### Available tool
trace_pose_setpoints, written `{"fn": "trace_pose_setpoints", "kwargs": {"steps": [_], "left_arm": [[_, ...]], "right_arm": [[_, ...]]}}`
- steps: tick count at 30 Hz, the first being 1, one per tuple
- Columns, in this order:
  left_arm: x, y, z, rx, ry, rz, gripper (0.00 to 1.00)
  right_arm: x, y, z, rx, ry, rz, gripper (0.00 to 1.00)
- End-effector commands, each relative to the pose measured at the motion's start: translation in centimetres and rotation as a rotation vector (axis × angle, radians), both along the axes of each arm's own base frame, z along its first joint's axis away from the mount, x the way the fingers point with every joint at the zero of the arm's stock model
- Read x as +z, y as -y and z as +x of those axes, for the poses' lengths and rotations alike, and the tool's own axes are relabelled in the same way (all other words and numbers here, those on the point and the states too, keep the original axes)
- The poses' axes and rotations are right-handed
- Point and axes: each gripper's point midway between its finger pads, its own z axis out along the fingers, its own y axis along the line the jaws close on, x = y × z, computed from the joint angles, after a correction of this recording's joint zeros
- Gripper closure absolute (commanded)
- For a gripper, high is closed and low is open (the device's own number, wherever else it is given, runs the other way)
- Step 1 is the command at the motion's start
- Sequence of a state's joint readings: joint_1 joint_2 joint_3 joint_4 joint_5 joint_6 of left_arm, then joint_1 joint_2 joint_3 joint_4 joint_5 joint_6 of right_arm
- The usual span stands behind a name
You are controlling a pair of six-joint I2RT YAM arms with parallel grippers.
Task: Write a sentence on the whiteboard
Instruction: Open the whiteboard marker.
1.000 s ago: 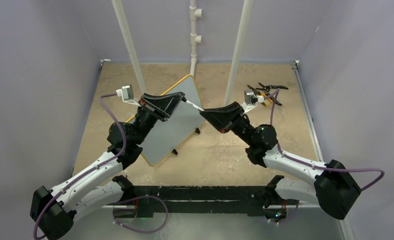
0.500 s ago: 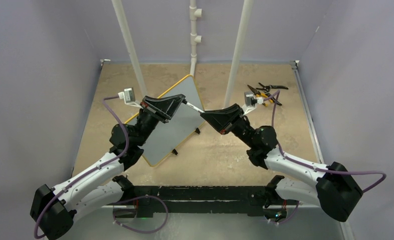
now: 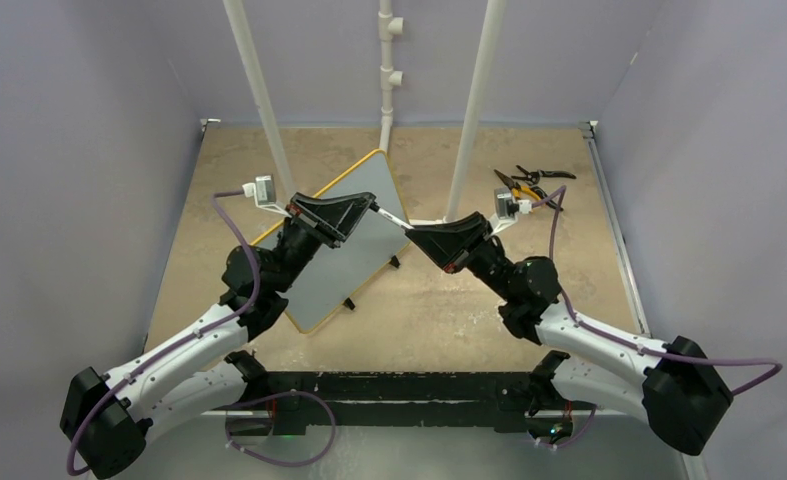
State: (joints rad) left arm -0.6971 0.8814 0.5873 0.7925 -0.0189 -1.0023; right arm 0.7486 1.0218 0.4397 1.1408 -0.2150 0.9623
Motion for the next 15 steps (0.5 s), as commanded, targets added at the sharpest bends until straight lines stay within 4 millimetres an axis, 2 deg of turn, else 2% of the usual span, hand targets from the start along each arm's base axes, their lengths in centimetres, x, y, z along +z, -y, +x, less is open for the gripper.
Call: {"fn": "trace_pose_setpoints", "kwargs": {"steps": [1, 15], "left_arm": [[10.2, -10.4, 0.4, 0.394, 0.18, -0.33, 1.0], [12.4, -10.9, 0.0, 0.385, 0.241, -0.361, 1.0]], "right_arm": [[1.4, 2.5, 0.5, -0.109, 0.041, 0.071, 1.0], [0.6, 3.0, 0.4, -0.119, 0.013, 0.069, 1.0]]}}
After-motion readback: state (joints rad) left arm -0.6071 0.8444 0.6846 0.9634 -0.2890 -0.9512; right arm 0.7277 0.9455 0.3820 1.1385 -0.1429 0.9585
